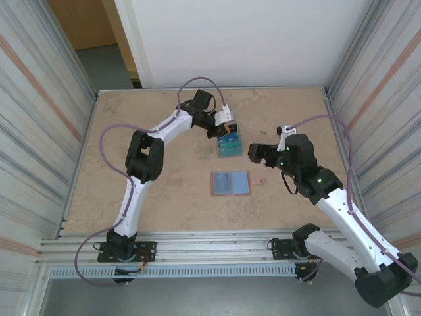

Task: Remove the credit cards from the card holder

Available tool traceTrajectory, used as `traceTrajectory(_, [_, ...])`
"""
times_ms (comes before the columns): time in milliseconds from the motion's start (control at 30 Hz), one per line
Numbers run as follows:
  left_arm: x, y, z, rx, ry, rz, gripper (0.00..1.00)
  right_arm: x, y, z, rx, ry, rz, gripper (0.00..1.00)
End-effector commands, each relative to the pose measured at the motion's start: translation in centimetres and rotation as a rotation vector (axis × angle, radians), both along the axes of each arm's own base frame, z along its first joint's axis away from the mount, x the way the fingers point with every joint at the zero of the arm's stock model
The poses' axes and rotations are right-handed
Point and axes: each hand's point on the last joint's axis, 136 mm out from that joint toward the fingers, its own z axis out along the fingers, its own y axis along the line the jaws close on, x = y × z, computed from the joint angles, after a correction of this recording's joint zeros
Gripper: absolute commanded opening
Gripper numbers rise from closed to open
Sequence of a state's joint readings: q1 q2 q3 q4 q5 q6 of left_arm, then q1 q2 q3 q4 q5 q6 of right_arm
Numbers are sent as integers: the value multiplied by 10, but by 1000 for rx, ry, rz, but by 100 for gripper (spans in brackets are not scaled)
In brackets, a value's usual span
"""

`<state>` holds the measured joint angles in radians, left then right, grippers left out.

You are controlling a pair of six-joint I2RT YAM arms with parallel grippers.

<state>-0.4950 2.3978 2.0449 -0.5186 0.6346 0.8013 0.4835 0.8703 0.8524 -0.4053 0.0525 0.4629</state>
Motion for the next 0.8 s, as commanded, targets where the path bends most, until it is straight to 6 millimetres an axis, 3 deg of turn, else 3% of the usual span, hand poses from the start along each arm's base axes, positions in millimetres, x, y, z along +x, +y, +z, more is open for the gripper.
traceTrajectory(0, [-9,13,7,25,8,-6,0,2,0,0,1,-2,1,99])
traceTrajectory(367, [-16,17,21,28,-8,-8,0,1,1,0,6,-1,8,99])
traceTrajectory(767, [-9,15,57,13,-103,22,21,0,6,-6,7,21,36,99])
